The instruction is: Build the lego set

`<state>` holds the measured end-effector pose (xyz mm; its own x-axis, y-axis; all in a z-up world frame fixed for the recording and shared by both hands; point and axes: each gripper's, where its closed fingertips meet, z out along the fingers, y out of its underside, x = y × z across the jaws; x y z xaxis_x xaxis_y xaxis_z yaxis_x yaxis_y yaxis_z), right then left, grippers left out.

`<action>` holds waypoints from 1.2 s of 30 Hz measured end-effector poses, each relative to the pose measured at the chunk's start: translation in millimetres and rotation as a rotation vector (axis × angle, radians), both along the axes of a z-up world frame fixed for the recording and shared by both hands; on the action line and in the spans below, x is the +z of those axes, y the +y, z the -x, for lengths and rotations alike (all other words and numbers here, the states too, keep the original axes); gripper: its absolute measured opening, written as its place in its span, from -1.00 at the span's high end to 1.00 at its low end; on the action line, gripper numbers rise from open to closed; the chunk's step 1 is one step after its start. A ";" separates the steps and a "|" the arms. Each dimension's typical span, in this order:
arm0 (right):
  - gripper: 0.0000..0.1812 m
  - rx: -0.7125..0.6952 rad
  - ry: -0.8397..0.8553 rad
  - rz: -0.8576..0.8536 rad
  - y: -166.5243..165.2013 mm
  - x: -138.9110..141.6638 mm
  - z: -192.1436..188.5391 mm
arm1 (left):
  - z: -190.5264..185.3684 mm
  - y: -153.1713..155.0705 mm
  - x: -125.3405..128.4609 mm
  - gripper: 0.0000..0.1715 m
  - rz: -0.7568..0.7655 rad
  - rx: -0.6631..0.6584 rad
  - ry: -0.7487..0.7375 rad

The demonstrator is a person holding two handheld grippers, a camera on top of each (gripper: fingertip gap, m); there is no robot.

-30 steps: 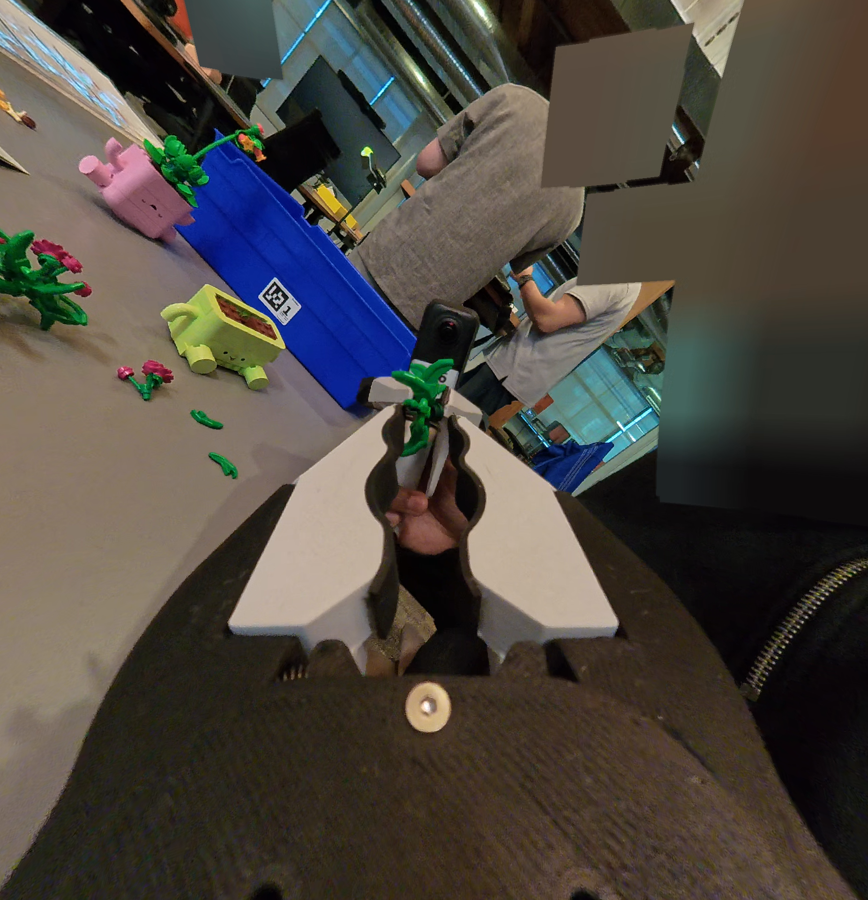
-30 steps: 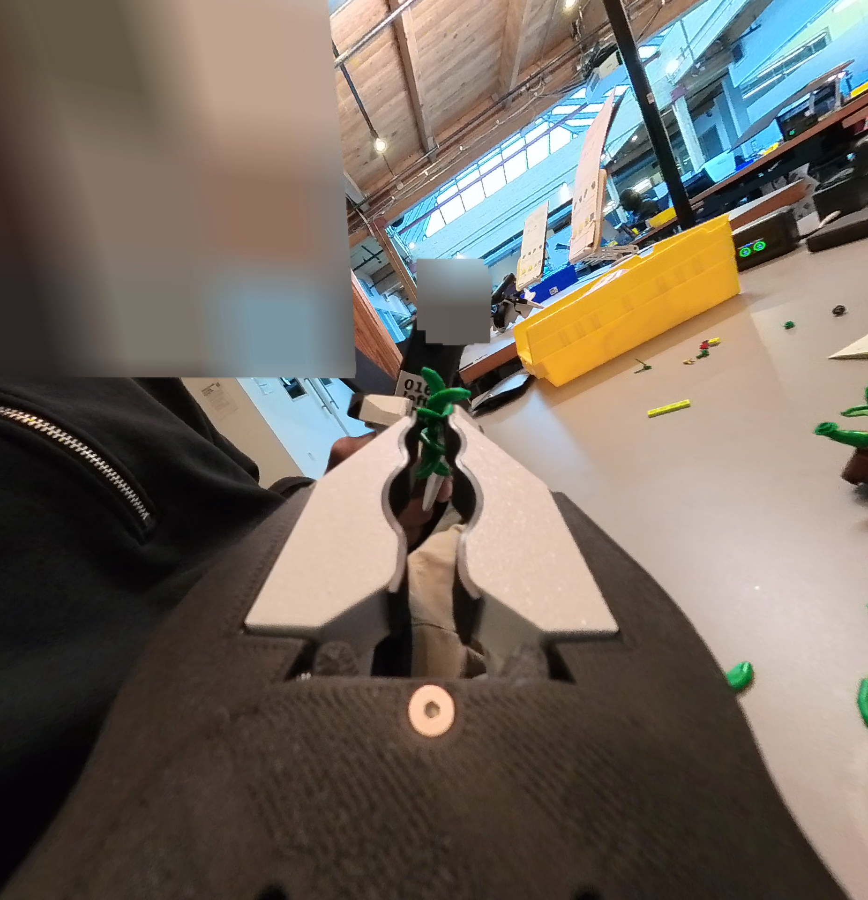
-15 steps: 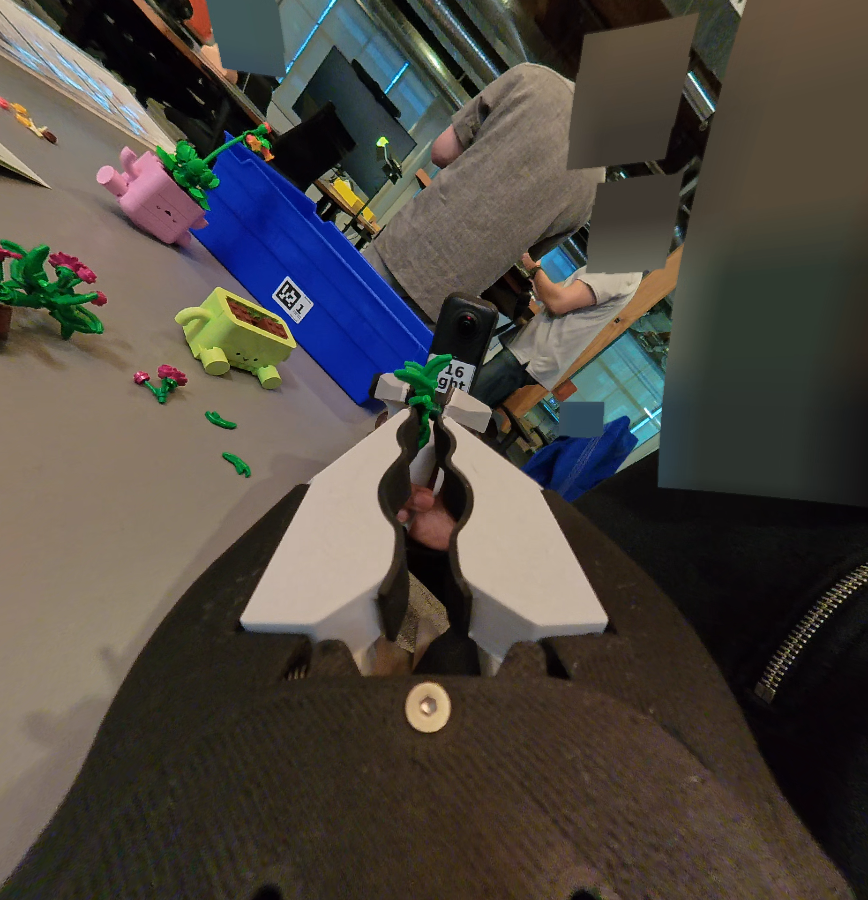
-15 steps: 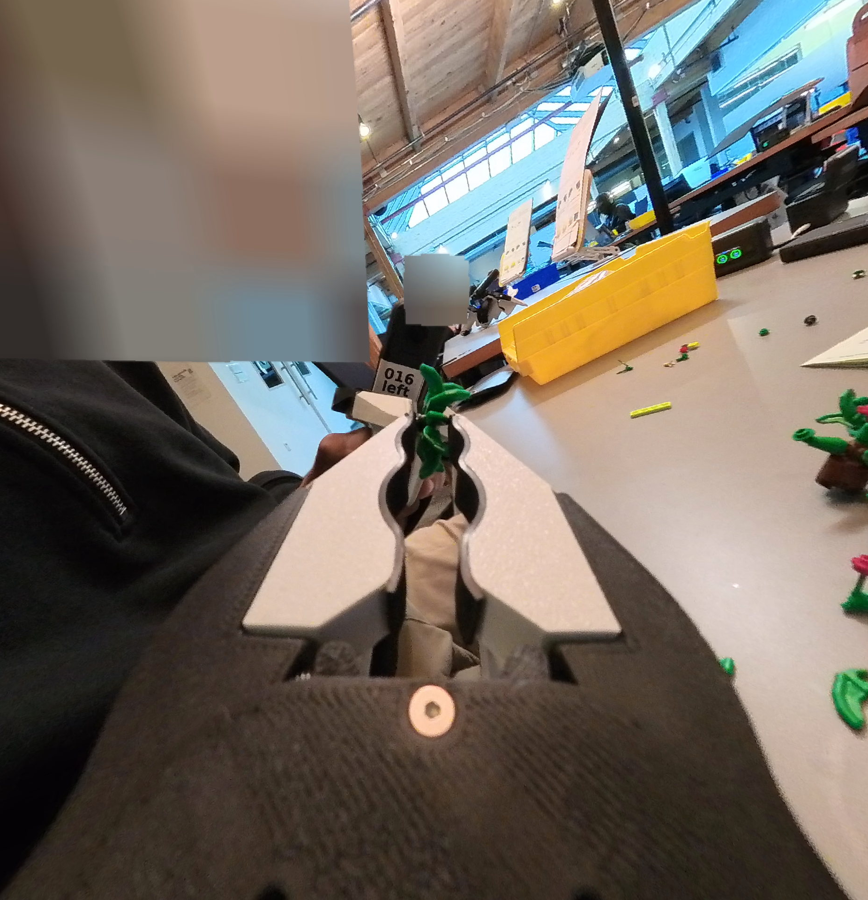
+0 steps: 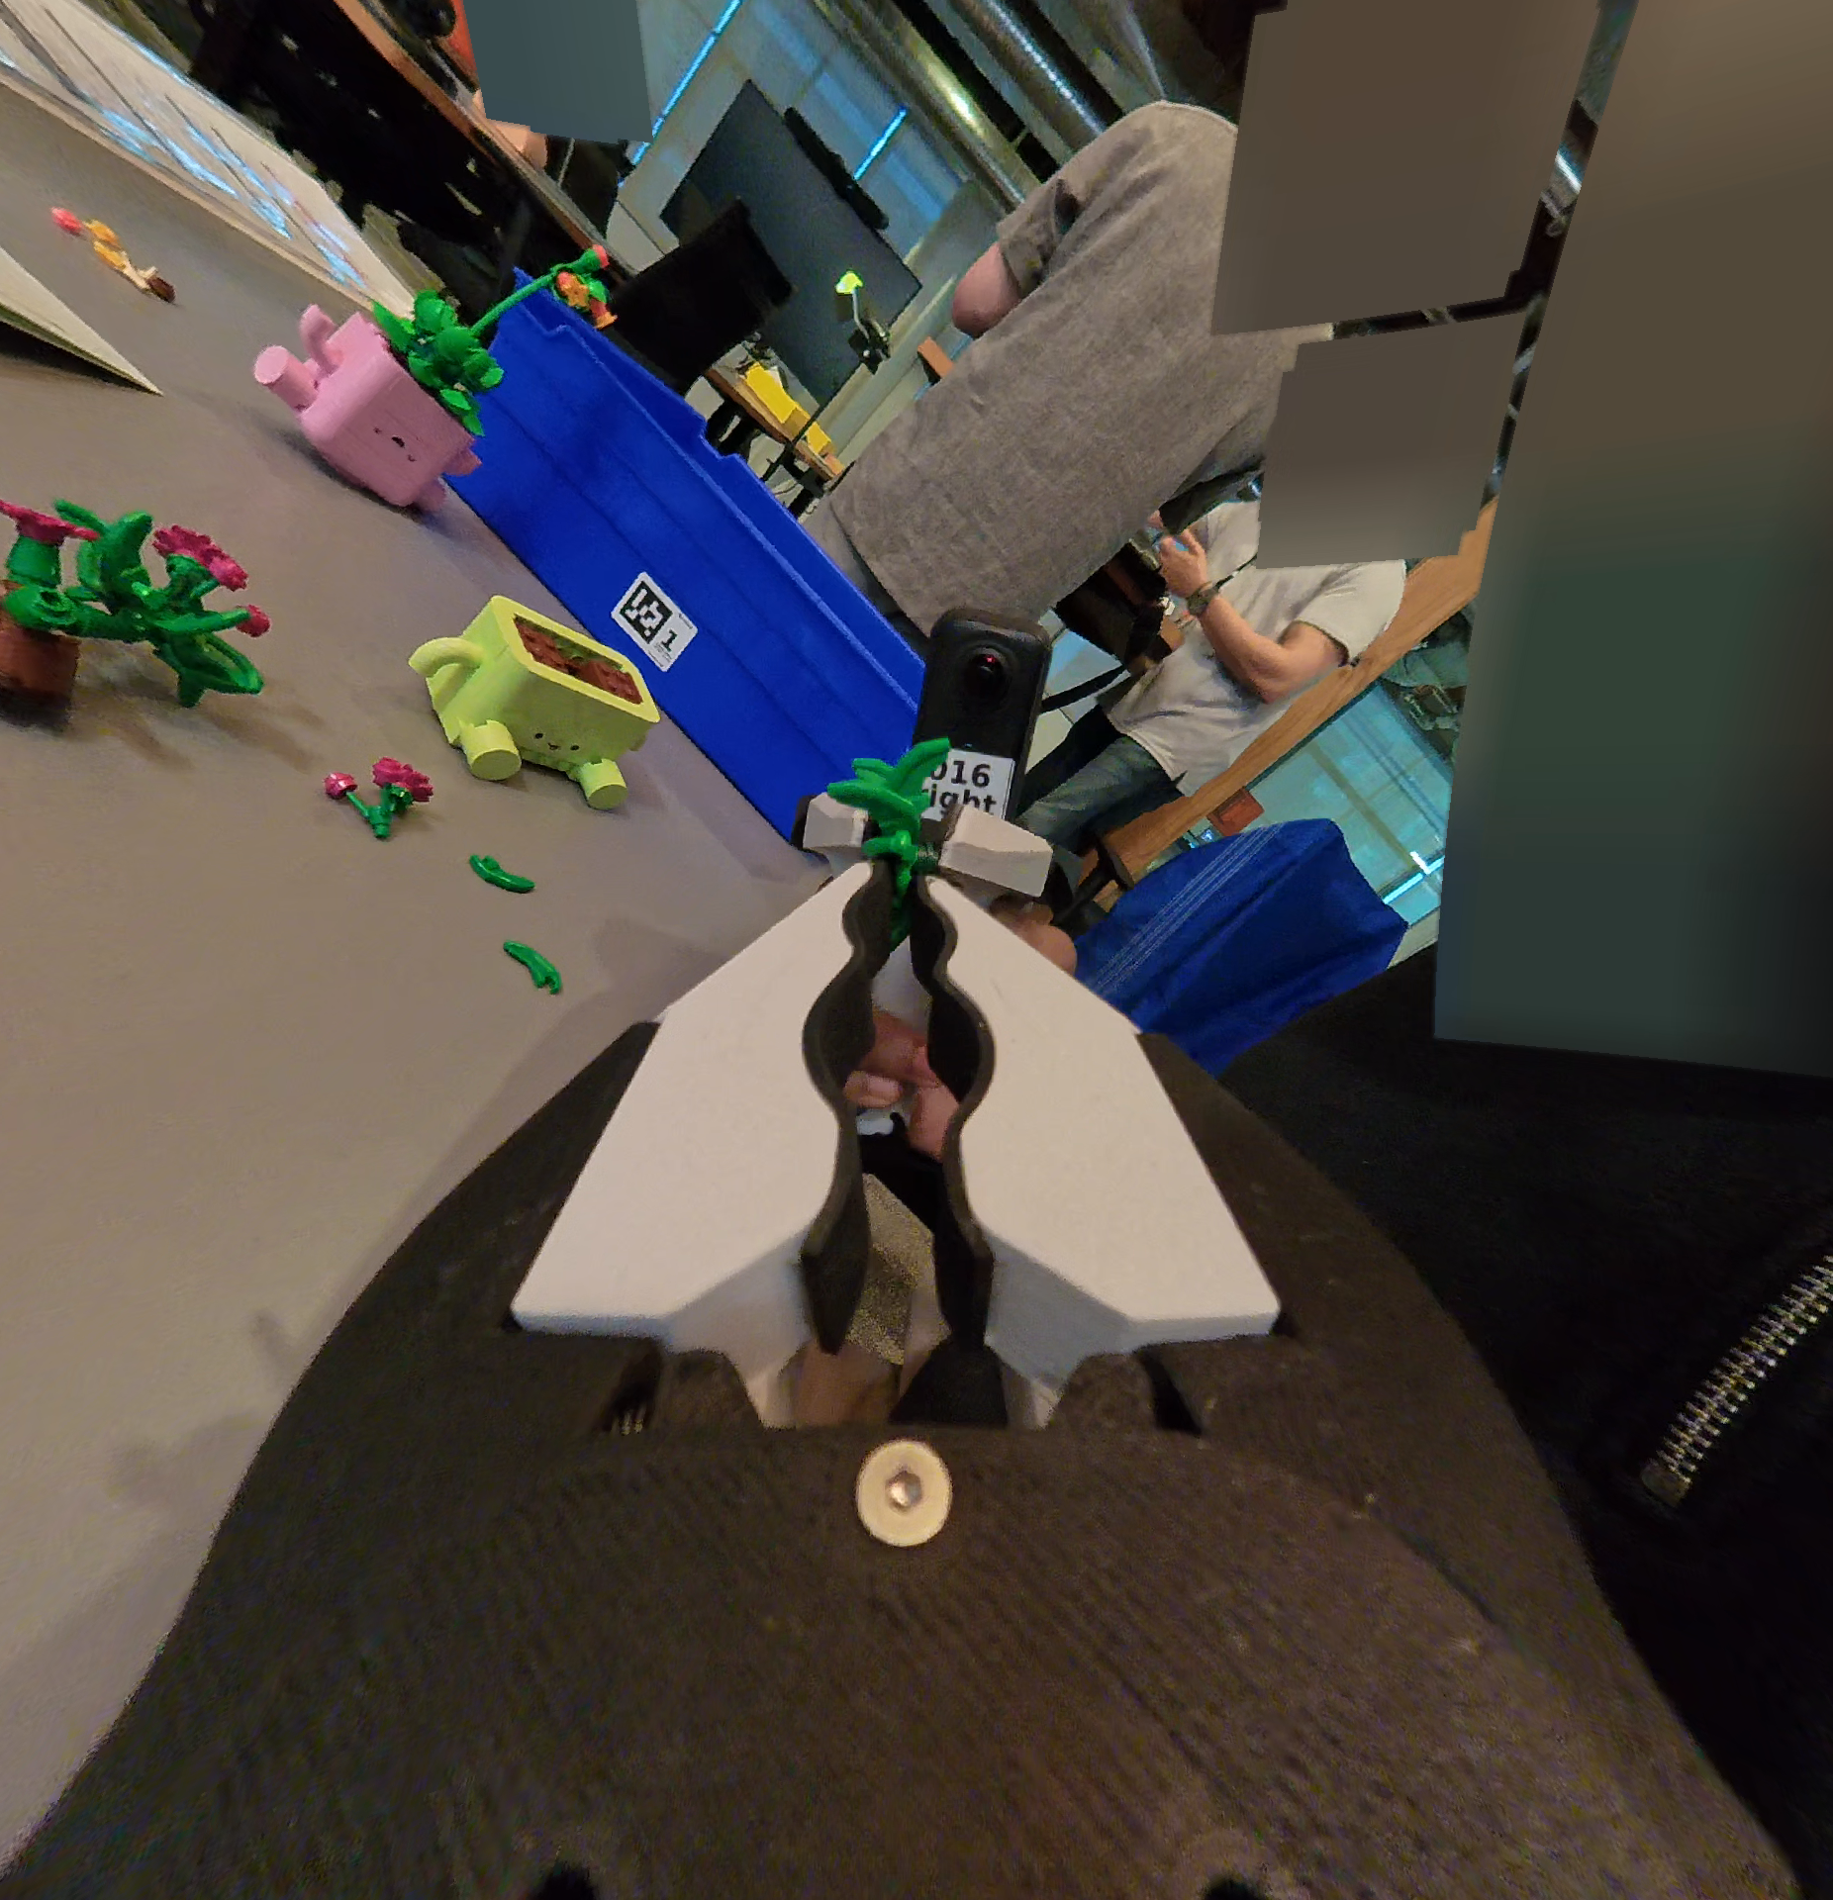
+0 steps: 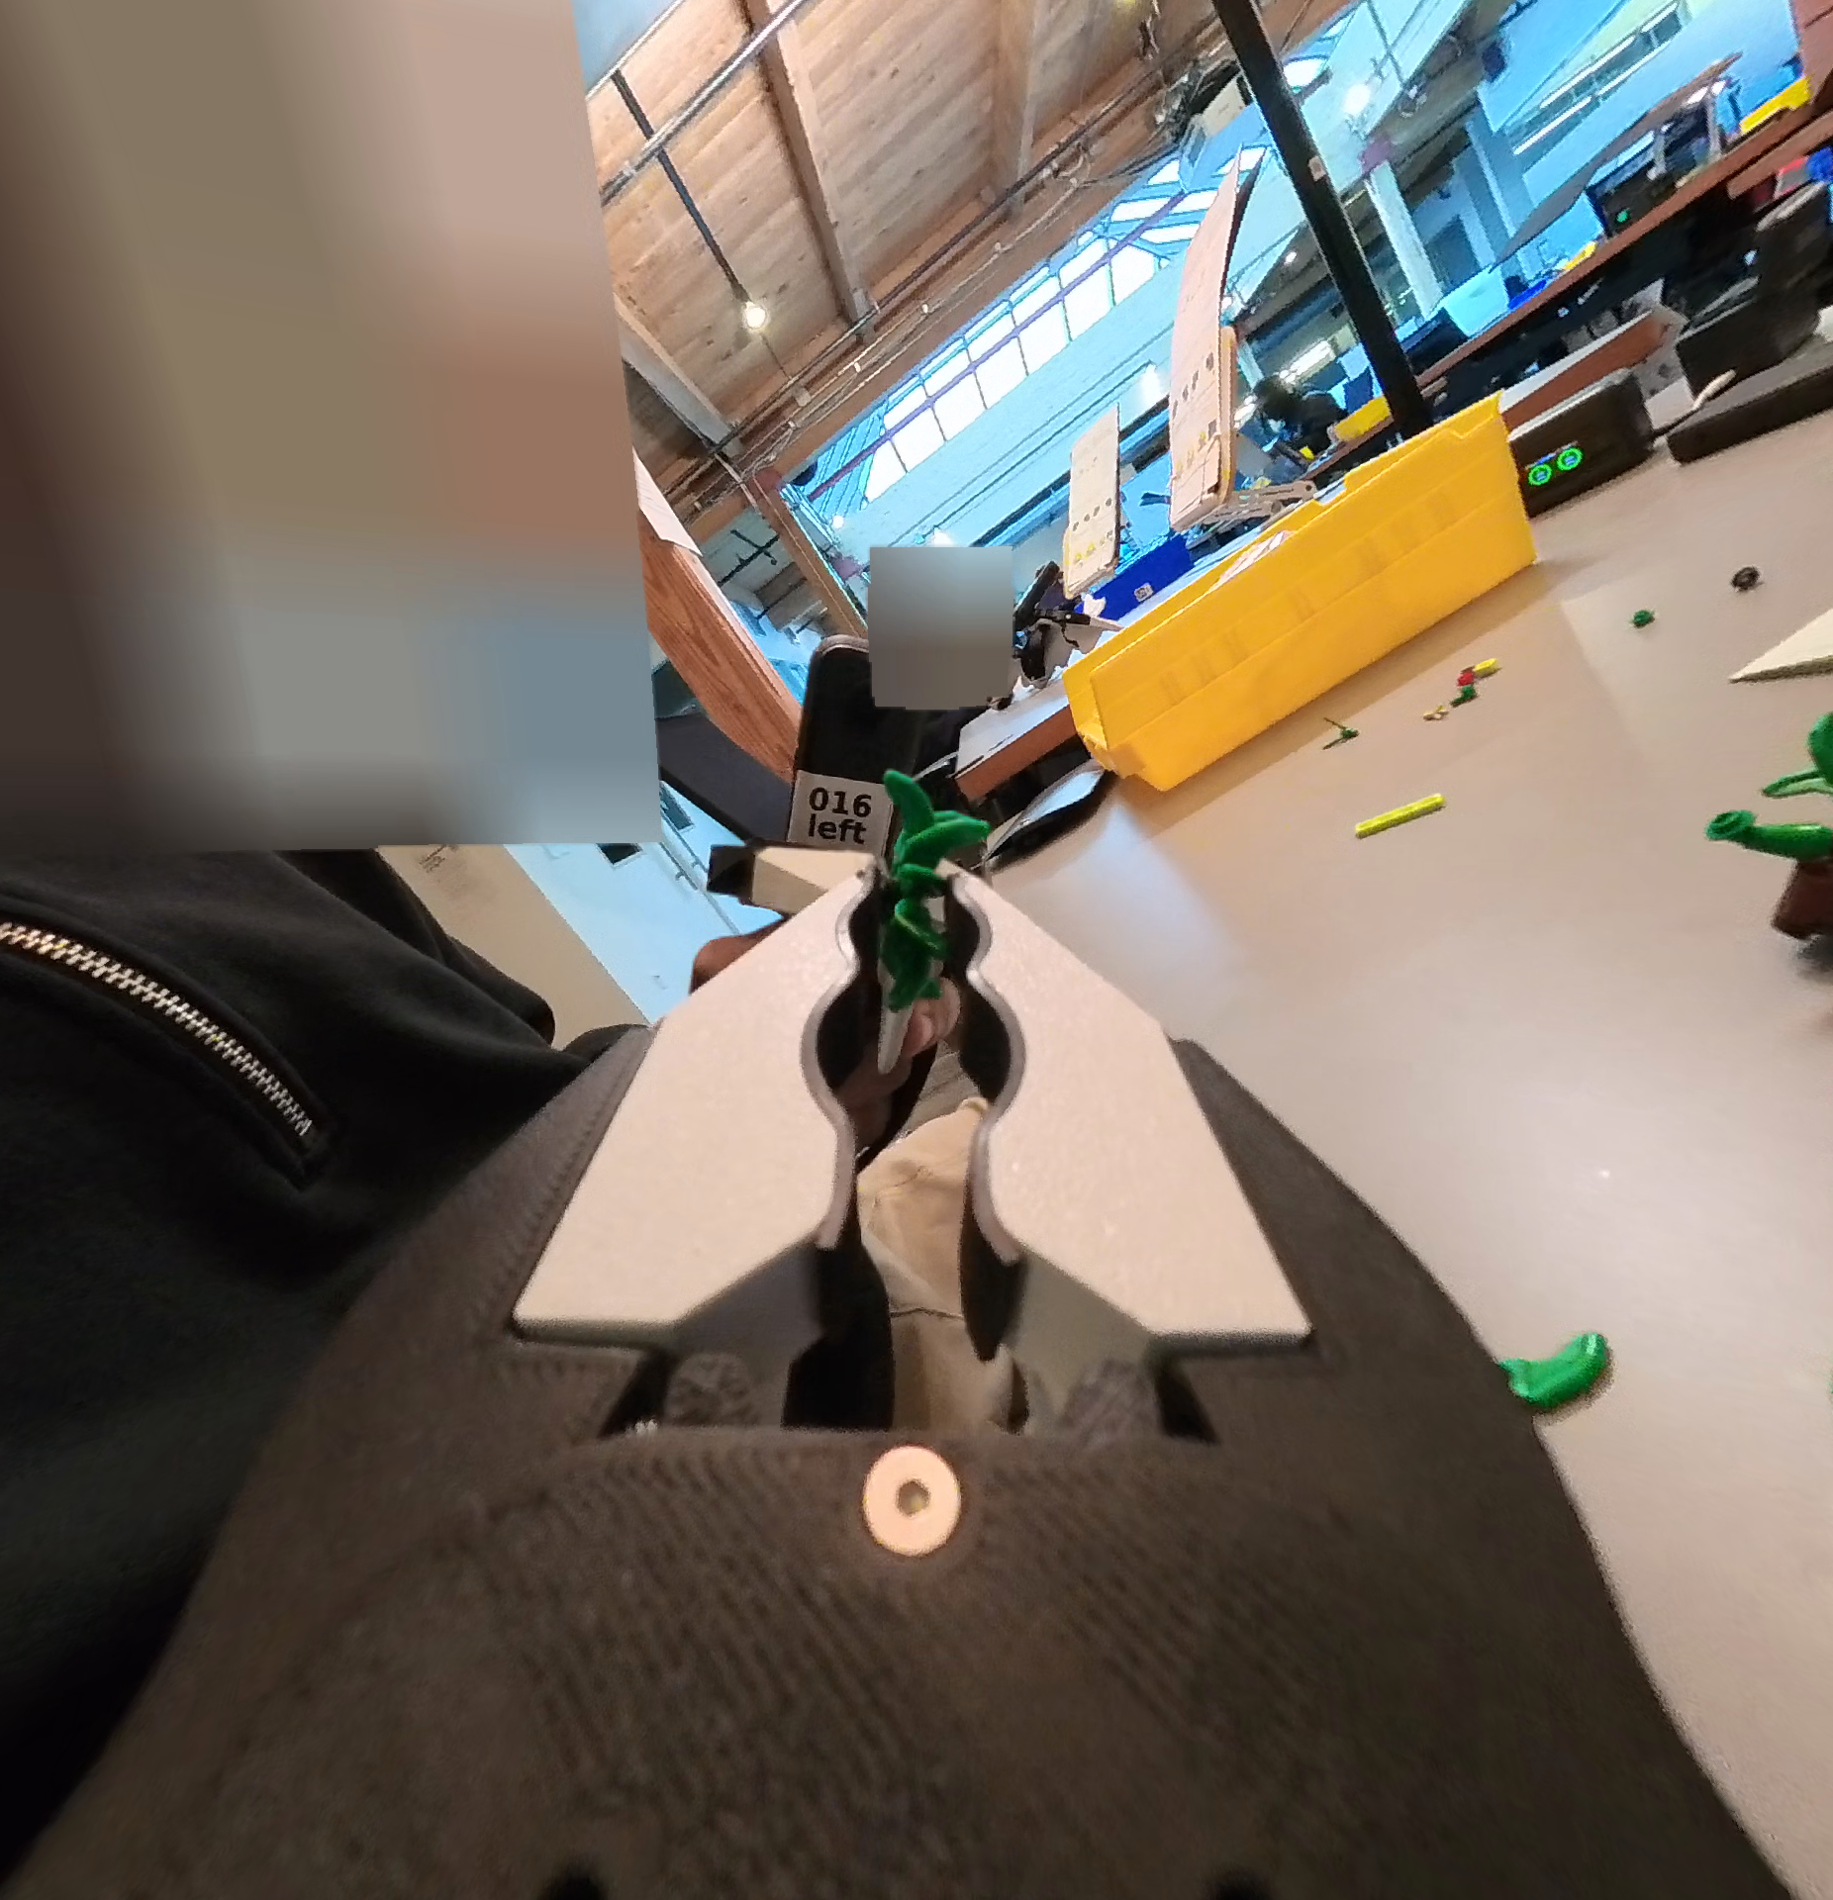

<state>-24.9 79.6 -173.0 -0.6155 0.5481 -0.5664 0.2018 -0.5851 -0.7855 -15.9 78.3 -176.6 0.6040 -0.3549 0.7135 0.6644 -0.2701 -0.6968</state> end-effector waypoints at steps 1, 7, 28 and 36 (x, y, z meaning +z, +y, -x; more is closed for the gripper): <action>0.90 -0.002 -0.003 -0.003 0.1 -0.5 -0.1 | 0.2 0.2 -0.6 1.00 0.004 0.003 0.004; 0.93 -0.016 -0.010 -0.029 2.2 -0.7 -0.4 | 1.2 2.8 -3.2 1.00 0.009 0.020 0.022; 0.90 -0.026 -0.033 -0.112 -2.2 -7.2 1.7 | 2.2 -0.8 -6.5 0.93 0.018 0.037 0.122; 0.91 -0.028 -0.044 -0.087 -1.6 -7.4 2.2 | 1.3 -0.8 -7.5 0.92 0.029 0.039 0.136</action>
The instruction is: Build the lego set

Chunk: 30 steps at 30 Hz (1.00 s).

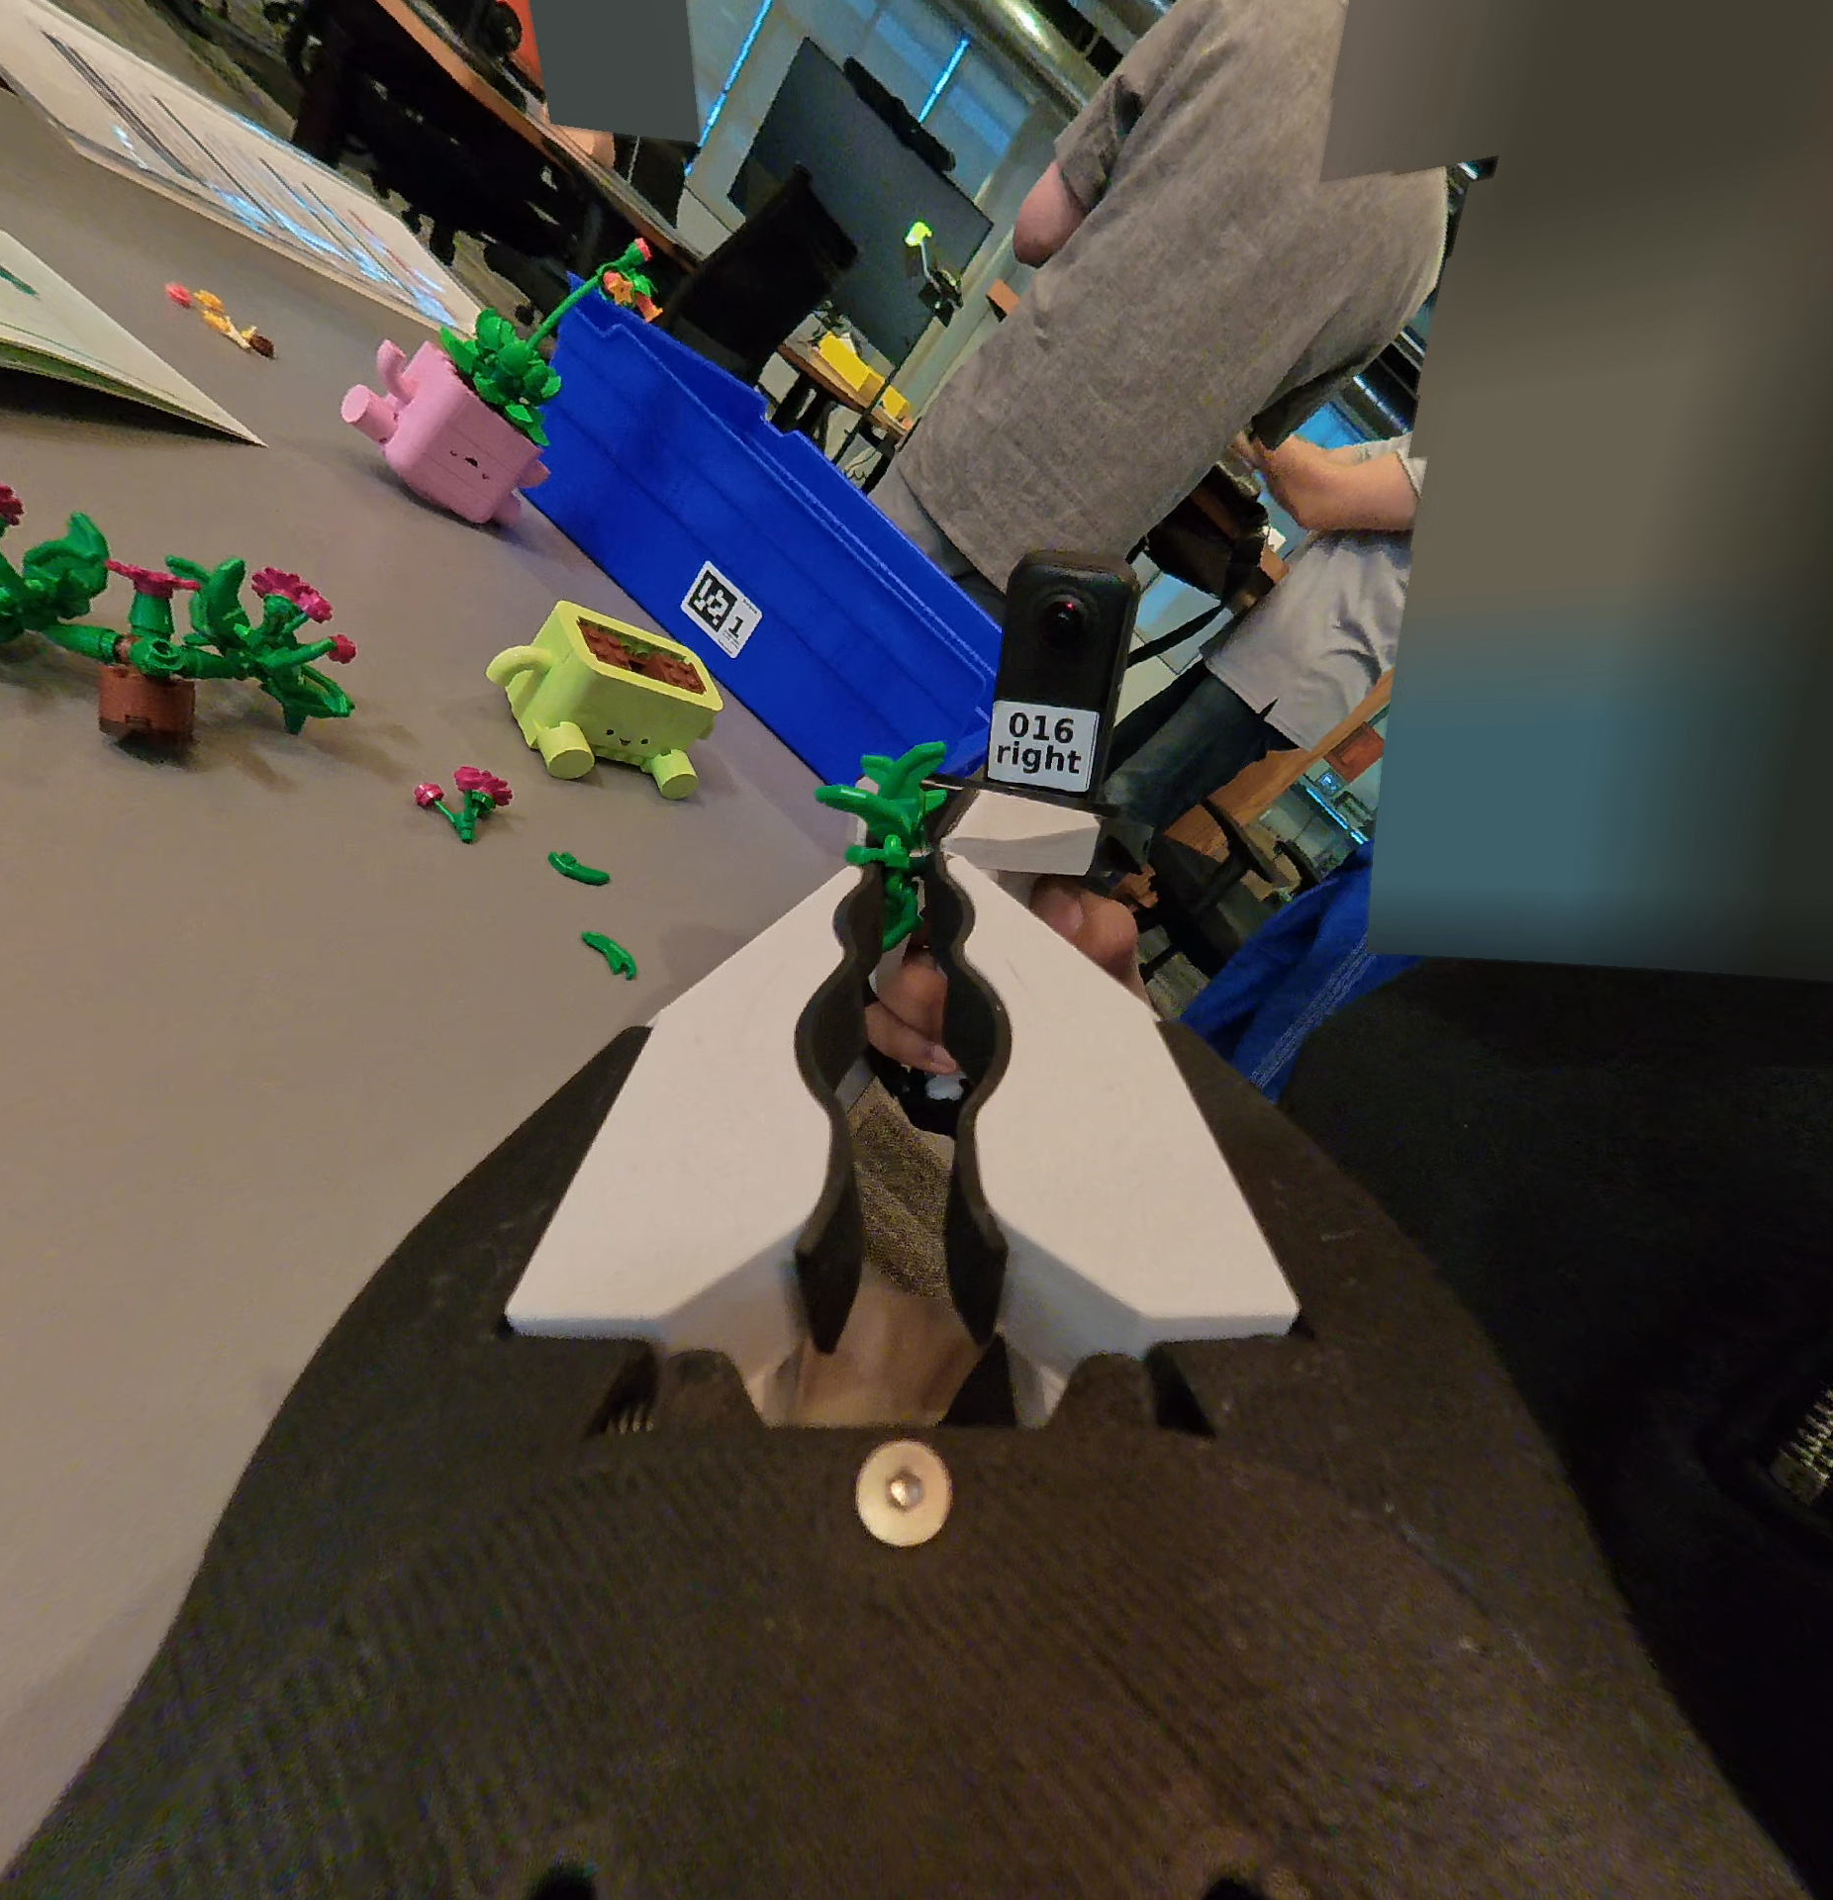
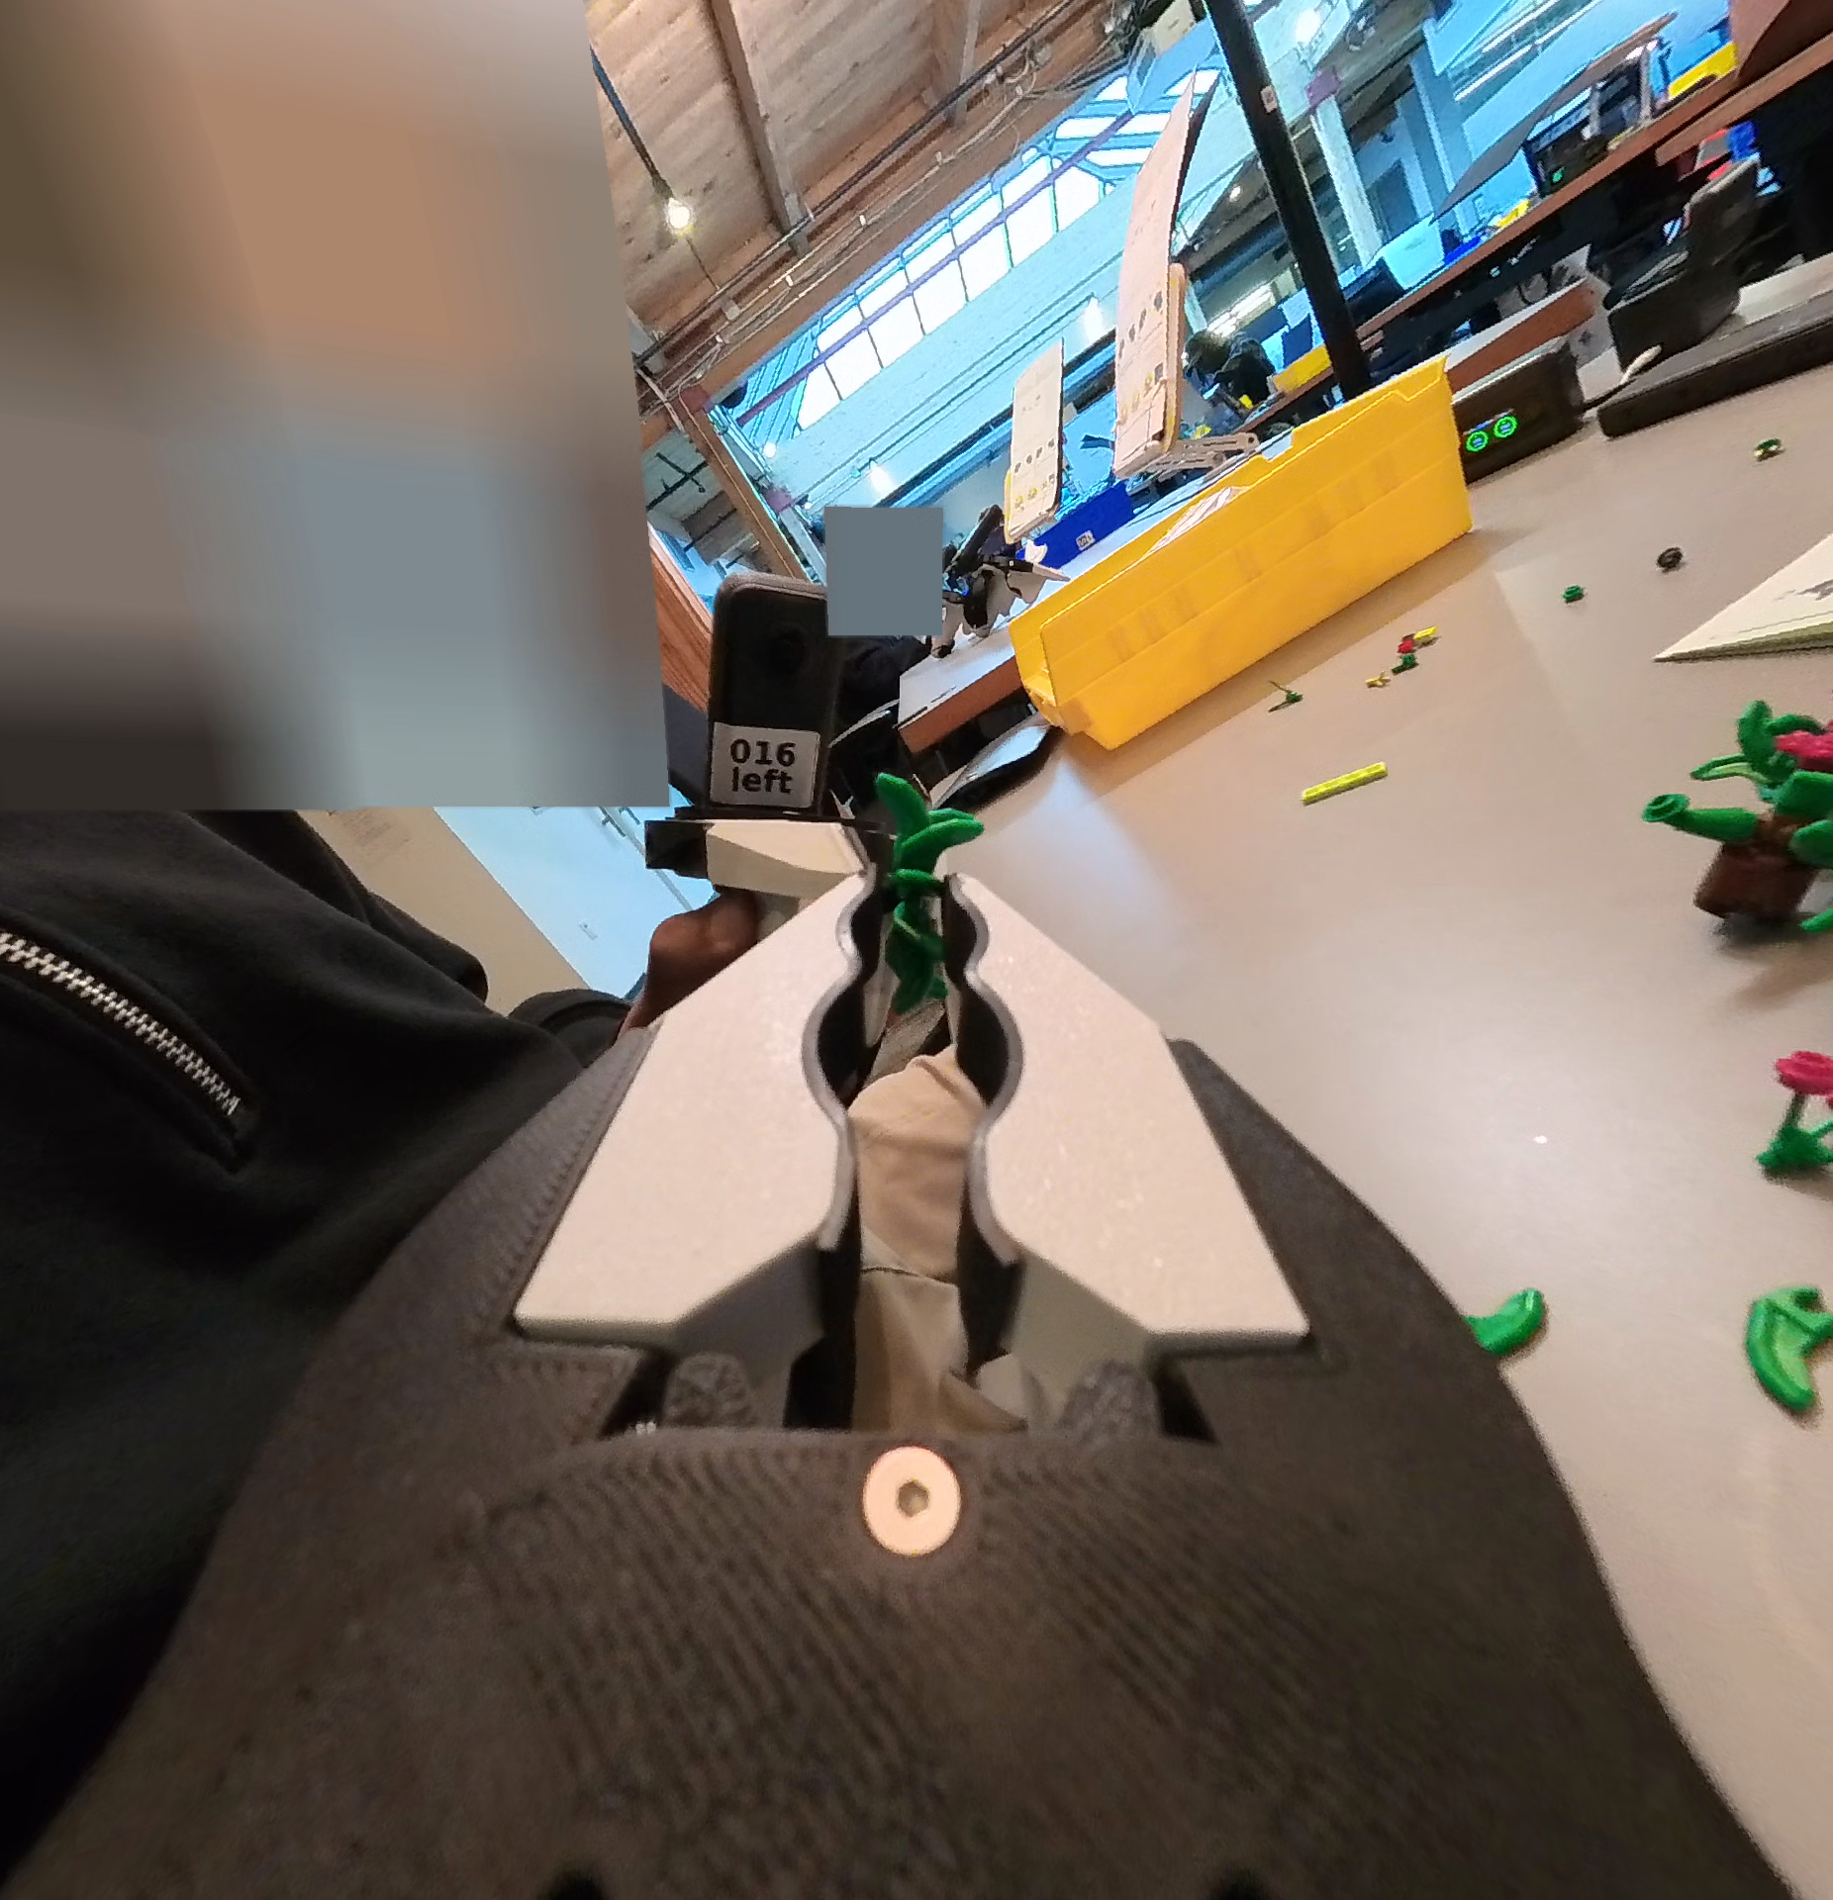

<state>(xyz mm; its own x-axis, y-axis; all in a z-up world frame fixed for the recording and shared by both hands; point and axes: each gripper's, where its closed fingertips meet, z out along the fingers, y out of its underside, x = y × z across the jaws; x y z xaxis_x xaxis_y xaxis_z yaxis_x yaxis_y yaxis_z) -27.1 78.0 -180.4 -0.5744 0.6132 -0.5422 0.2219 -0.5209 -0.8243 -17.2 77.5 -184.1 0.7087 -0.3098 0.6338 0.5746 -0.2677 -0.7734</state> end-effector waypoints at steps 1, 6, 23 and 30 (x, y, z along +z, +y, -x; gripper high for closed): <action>0.91 0.002 0.000 0.003 0.0 0.1 0.0 | -0.1 -0.1 0.3 0.93 -0.002 0.001 0.002; 0.89 0.013 -0.012 0.026 0.2 -1.1 0.6 | -0.1 -0.2 0.2 0.96 -0.002 0.005 0.017; 0.90 0.008 -0.014 0.119 8.6 0.8 2.6 | 2.1 3.9 -3.4 0.93 -0.014 -0.011 -0.067; 0.92 0.020 -0.027 0.098 3.7 -2.6 3.7 | 5.7 1.3 -1.7 0.97 -0.038 -0.013 -0.145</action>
